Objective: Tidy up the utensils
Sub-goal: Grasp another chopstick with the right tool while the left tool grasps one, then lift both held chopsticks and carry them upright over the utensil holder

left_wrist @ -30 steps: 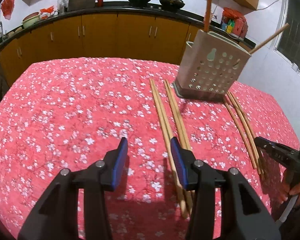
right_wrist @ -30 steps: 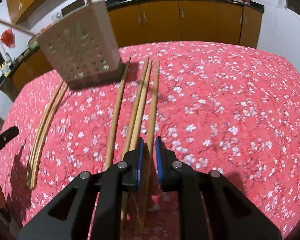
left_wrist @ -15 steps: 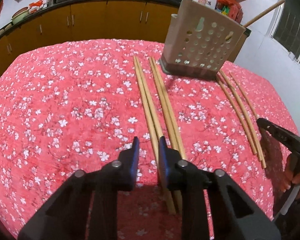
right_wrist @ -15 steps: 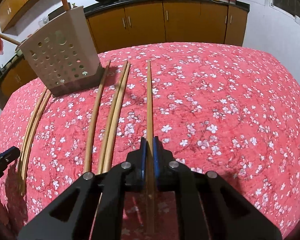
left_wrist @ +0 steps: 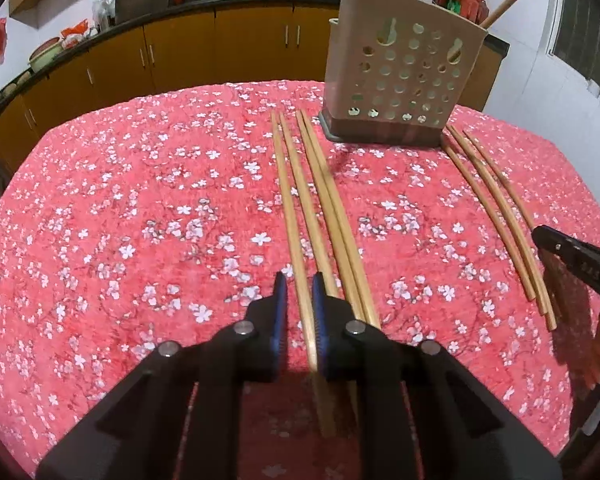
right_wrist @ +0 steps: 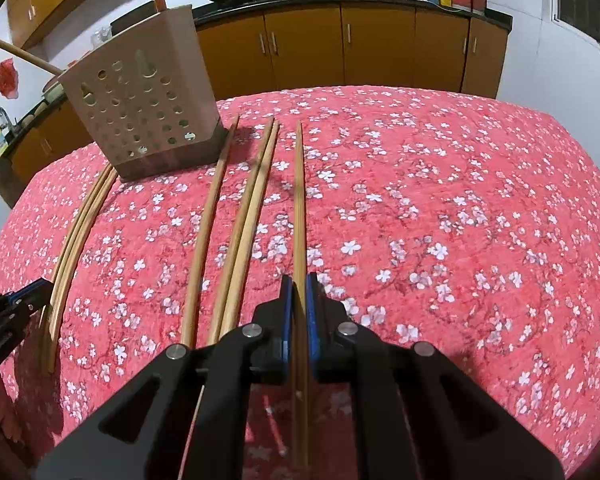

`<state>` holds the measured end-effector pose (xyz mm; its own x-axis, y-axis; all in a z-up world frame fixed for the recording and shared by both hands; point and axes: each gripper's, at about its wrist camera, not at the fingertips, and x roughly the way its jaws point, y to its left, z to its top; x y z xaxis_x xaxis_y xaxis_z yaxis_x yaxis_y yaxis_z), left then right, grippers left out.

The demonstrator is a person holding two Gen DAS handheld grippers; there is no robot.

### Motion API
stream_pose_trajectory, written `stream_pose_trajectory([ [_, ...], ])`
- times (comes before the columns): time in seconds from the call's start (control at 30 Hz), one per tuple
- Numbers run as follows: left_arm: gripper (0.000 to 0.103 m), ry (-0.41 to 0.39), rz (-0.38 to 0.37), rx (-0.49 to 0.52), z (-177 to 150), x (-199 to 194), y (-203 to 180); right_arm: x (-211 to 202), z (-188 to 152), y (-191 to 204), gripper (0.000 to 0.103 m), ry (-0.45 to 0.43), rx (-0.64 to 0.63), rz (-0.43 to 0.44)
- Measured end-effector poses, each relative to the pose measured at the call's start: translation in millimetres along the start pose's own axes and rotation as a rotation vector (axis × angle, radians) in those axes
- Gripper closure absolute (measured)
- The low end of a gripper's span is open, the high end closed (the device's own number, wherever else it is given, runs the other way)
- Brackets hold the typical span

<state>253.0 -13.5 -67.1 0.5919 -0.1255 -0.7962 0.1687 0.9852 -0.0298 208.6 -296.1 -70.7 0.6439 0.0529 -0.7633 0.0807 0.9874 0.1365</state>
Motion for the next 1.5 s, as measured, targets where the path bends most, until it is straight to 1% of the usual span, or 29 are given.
stream_pose_trajectory([
  [0.07, 0.094, 0.0, -0.003, -0.012, 2.5, 2.0, 4.4, 0.2, 0.4, -0.2, 0.095, -0.002, -0.001, 0.002],
  [0.13, 0.095, 0.001, 0.014, -0.021, 6.6, 4.3, 11.2, 0.6, 1.4, -0.3, 0.095, -0.005, 0.0, 0.004],
  [0.23, 0.095, -0.004, 0.036, -0.073, 16.9, 8.8, 33.2, 1.3, 3.6, -7.5, 0.095, -0.017, 0.034, -0.015],
  [0.3, 0.095, -0.001, 0.013, -0.11, 20.9, 12.2, 49.5, 2.0, 5.5, -14.4, 0.095, -0.021, 0.06, -0.014],
  [0.33, 0.095, -0.004, -0.011, -0.124, 21.1, 13.1, 56.2, 2.3, 5.9, -16.4, 0.095, -0.023, 0.068, -0.008],
  [0.4, 0.094, -0.01, -0.044, -0.132, 20.4, 12.9, 61.6, 2.8, 5.5, -15.0, 0.095, -0.026, 0.062, -0.01],
  [0.5, 0.092, -0.023, -0.054, -0.121, 17.1, 10.8, 62.2, 1.6, 5.1, -12.4, 0.095, -0.023, 0.059, -0.006],
  [0.57, 0.089, -0.027, -0.062, -0.117, 15.2, 9.1, 61.5, 0.1, 4.3, -11.0, 0.095, -0.016, 0.057, 0.005],
  [0.9, 0.089, -0.031, -0.056, -0.105, -1.8, -3.1, 59.2, -11.5, -11.6, -3.8, 0.095, -0.015, 0.03, 0.004],
  [0.97, 0.09, -0.038, -0.045, -0.096, -3.7, -4.2, 57.3, -12.2, -12.7, -4.1, 0.095, -0.02, 0.032, 0.007],
  [1.03, 0.095, -0.037, -0.025, -0.095, -3.8, -4.6, 58.1, -12.2, -11.7, -5.2, 0.095, -0.018, 0.037, 0.011],
  [1.07, 0.095, -0.034, -0.031, -0.098, -3.8, -4.8, 58.9, -13.0, -10.7, -5.8, 0.095, -0.017, 0.04, 0.009],
  [1.17, 0.095, -0.025, -0.022, -0.097, -1.1, -9.0, 62.9, -26.8, -8.4, -7.6, 0.095, -0.061, 0.044, 0.01],
  [1.33, 0.095, -0.097, -0.028, -0.09, 11.8, -37.9, 70.4, -59.4, 1.5, -10.8, 0.095, -0.149, 0.03, 0.008],
  [1.5, 0.095, -0.173, -0.04, -0.087, 26.8, -69.0, 72.2, -87.5, 13.7, -16.7, 0.095, -0.234, 0.047, 0.003],
])
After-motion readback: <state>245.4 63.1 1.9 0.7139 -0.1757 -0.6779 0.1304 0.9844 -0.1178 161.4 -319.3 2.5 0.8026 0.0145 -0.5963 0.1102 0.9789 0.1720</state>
